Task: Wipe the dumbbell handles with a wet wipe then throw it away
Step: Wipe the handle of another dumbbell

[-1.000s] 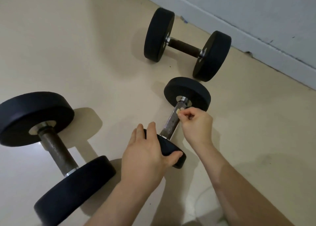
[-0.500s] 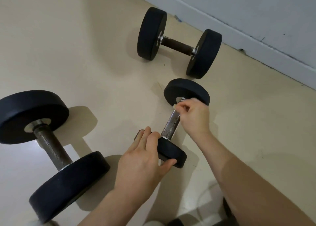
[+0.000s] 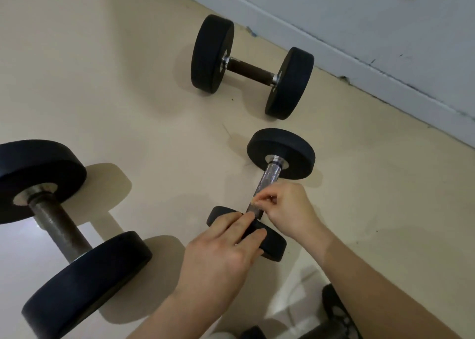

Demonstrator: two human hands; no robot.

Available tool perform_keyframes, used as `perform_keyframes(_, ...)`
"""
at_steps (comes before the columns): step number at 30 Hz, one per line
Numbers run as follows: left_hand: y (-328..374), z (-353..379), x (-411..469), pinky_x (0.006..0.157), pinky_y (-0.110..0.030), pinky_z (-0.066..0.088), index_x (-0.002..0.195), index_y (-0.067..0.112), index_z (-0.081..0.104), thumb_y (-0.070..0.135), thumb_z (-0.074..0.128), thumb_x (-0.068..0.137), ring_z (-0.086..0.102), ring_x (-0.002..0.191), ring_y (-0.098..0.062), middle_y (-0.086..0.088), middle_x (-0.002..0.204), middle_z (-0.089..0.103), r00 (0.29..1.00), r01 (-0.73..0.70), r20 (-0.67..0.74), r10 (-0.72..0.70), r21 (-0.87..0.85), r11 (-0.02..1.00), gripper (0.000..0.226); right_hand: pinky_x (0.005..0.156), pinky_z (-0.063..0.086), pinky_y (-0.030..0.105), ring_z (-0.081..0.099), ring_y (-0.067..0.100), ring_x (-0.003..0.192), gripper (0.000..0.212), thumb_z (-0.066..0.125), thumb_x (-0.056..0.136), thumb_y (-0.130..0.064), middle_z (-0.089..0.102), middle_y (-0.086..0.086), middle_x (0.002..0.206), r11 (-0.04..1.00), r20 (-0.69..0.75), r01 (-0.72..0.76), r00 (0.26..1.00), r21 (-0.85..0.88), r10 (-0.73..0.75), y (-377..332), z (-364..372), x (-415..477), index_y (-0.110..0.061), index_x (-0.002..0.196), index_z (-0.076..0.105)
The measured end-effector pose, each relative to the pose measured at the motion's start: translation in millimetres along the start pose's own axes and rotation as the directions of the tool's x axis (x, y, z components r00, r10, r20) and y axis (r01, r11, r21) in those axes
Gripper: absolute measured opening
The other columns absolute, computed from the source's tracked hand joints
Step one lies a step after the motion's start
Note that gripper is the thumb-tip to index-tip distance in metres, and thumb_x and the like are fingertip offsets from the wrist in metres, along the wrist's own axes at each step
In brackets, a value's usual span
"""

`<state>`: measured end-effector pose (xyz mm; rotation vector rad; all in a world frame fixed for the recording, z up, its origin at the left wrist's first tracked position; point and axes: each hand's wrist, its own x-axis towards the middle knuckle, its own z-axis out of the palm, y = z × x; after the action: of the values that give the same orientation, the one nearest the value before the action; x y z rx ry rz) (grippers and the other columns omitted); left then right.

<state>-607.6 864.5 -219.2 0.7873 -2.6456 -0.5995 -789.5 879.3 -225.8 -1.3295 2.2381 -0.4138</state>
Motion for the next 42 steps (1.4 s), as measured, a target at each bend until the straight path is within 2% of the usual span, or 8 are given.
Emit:
perform_keyframes(4, -5, 4, 4, 0.067, -0.028, 0.055, 0.098, 0.033, 0.071, 0.030, 0.065, 0.079, 0.061, 0.098, -0.013, 0.014, 0.114, 0.067, 1.000, 0.005, -0.020, -0.007, -0.118, 0.993, 0.020, 0.072, 0.045, 0.022, 0.061, 0.015, 0.078, 0.012, 0.065, 0.083, -0.008, 0.067, 0.002, 0.090, 0.997, -0.240, -0.063, 0.969, -0.049, 0.050, 11, -11, 33, -0.014, 0.080, 0.074)
perform_keyframes(9, -3, 10, 1, 0.086, -0.016, 0.042, 0.105, 0.032, 0.067, 0.033, 0.067, 0.078, 0.048, 0.105, -0.010, 0.012, 0.118, 0.062, 0.992, 0.118, -0.017, -0.127, -0.258, 0.959, 0.027, 0.083, 0.048, 0.024, 0.061, 0.009, 0.082, 0.010, 0.067, 0.081, -0.013, 0.069, -0.005, 0.089, 0.998, 0.032, 0.051, 0.998, -0.032, -0.050, 6, -7, -4, -0.018, 0.083, 0.076)
perform_keyframes(12, 8, 16, -5, 0.090, -0.025, 0.038, 0.109, 0.040, 0.057, 0.039, 0.058, 0.082, 0.046, 0.113, -0.020, 0.001, 0.124, 0.055, 0.978, 0.201, 0.005, -0.206, -0.248, 0.948, 0.027, 0.076, 0.044, 0.021, 0.061, 0.015, 0.083, 0.012, 0.062, 0.086, -0.012, 0.066, 0.000, 0.094, 0.994, -0.202, -0.051, 0.979, -0.101, 0.030, 18, -15, 26, -0.014, 0.086, 0.075)
perform_keyframes(17, 14, 16, -3, 0.078, -0.038, 0.051, 0.110, 0.042, 0.062, 0.033, 0.051, 0.081, 0.050, 0.108, -0.024, 0.002, 0.121, 0.058, 0.998, 0.058, 0.014, -0.057, -0.205, 0.977, 0.032, 0.082, 0.048, 0.021, 0.061, 0.005, 0.080, 0.008, 0.071, 0.079, -0.013, 0.069, -0.007, 0.086, 0.999, -0.012, 0.024, 1.000, 0.023, -0.024, 14, -8, -17, -0.017, 0.084, 0.076)
perform_keyframes(29, -8, 25, 20, 0.085, -0.034, 0.048, 0.132, 0.042, 0.029, 0.020, 0.056, 0.089, 0.050, 0.112, -0.018, 0.007, 0.125, 0.052, 0.946, -0.012, 0.313, 0.084, -0.225, 0.974, 0.055, 0.074, 0.042, 0.019, 0.062, 0.015, 0.081, 0.011, 0.066, 0.083, -0.010, 0.069, 0.002, 0.091, 0.987, -0.283, -0.154, 0.950, -0.051, 0.134, 44, -27, 7, -0.014, 0.084, 0.076)
perform_keyframes(34, -13, 17, 31, 0.084, -0.027, 0.046, 0.124, 0.044, 0.044, 0.020, 0.062, 0.082, 0.058, 0.100, -0.012, 0.014, 0.117, 0.054, 0.918, 0.018, 0.375, 0.127, -0.360, 0.933, 0.052, 0.081, 0.049, 0.025, 0.062, 0.010, 0.081, 0.011, 0.066, 0.082, -0.012, 0.070, -0.006, 0.086, 0.997, 0.002, -0.046, 0.999, -0.063, 0.047, 34, -17, -34, -0.018, 0.081, 0.076)
perform_keyframes(38, -17, 22, 30, 0.087, -0.029, 0.045, 0.135, 0.039, 0.036, 0.013, 0.060, 0.083, 0.053, 0.108, -0.015, 0.012, 0.126, 0.052, 0.895, 0.021, 0.434, 0.102, -0.269, 0.963, 0.063, 0.073, 0.045, 0.023, 0.063, 0.016, 0.081, 0.012, 0.065, 0.083, -0.010, 0.070, 0.000, 0.088, 0.978, -0.238, -0.198, 0.955, -0.061, 0.178, 46, -34, 3, -0.014, 0.080, 0.076)
perform_keyframes(42, -21, 24, 34, 0.074, -0.039, 0.048, 0.112, 0.033, 0.041, 0.010, 0.056, 0.079, 0.060, 0.086, -0.024, 0.006, 0.103, 0.058, 0.847, -0.007, 0.524, 0.089, -0.156, 0.988, 0.043, 0.075, 0.046, 0.019, 0.060, 0.008, 0.078, 0.012, 0.066, 0.083, -0.012, 0.069, -0.005, 0.086, 0.990, -0.055, -0.134, 0.990, -0.035, 0.132, 38, -18, -34, -0.017, 0.084, 0.076)
